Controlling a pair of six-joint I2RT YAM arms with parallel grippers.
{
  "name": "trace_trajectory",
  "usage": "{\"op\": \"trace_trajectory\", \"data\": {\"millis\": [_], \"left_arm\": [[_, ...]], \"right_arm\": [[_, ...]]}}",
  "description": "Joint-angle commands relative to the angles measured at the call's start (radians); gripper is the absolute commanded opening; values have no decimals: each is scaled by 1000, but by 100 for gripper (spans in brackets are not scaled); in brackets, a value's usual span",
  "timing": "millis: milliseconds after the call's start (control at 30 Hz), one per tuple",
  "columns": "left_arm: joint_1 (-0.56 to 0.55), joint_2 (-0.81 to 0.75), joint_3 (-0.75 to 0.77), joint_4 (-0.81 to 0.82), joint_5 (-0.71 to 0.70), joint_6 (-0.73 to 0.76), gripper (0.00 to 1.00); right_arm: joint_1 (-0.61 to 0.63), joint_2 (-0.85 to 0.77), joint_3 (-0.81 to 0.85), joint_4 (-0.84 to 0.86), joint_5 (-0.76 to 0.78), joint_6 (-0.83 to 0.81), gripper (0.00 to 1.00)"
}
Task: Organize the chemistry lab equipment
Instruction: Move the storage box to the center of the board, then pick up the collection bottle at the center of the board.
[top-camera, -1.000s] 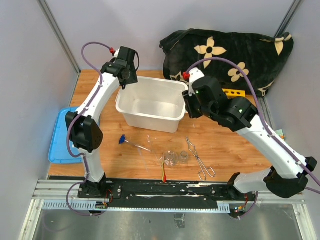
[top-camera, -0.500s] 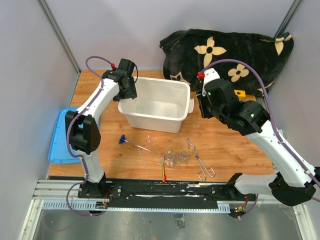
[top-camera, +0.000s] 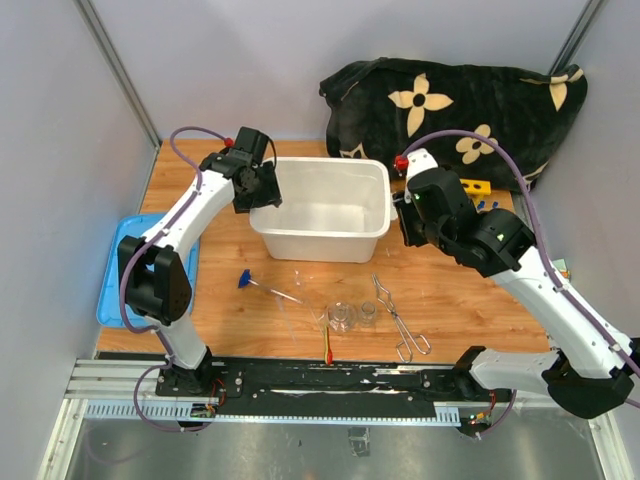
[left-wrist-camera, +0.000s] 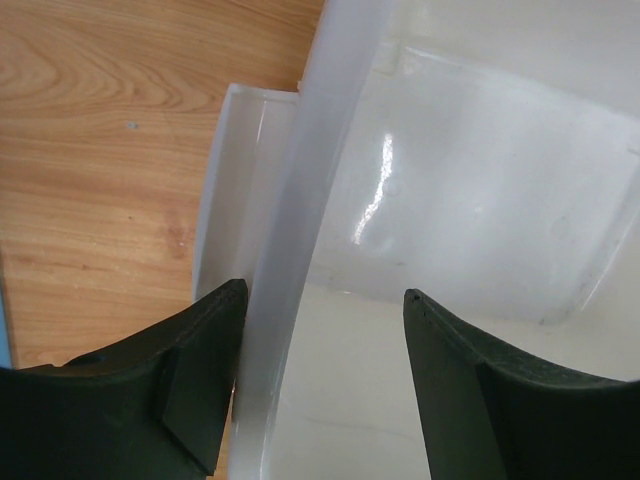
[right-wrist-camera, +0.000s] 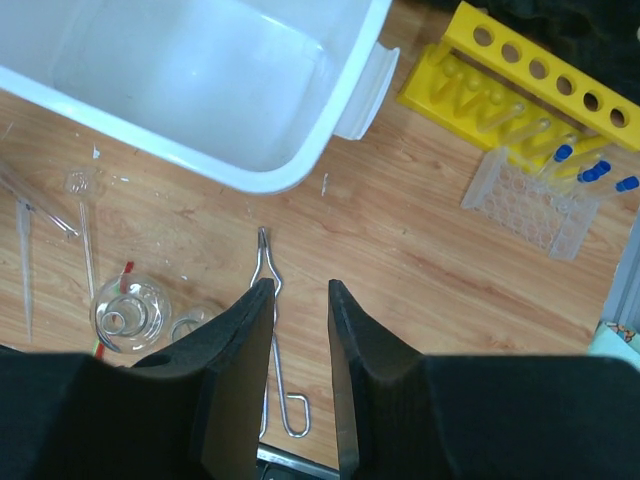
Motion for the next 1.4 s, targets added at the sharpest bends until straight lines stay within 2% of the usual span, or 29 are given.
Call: {"op": "trace_trajectory", "data": {"millis": [0,167,267,467,567,733,967,1167,1367], "left_arm": [[-45,-5,28,29,69,-9,68],[-63,-25,13,28,81,-20,68],[-63,-50,-8,27,26,-19,68],[-64,-127,-5,29,-77,-5,78],[-64,-179,-10,57,-94,7,80],[-63,-321,-104,185,-18,28,80],[-68,-502,-271,377,223,102,75],[-88,-585,-345,373,245,150,74],[-89,-605,-396,365,255,119,74]], "right_arm": [[-14,-9,-41,9,-39,39,30],[-15,-21,-52,-19,-76,59,30],[-15,-20,-60,-37,-103,48,31],[-15,-16,-101,-52,-241,5,36],[-13,-49,-146,-31,-287,-1,36],[10,-69,-192,-31,-347,-22,36],[172,-45,-286,27,-314,-32,35],[194,-33,-421,181,-370,-5,34],[198,53,-409,250,-399,-26,34]]}}
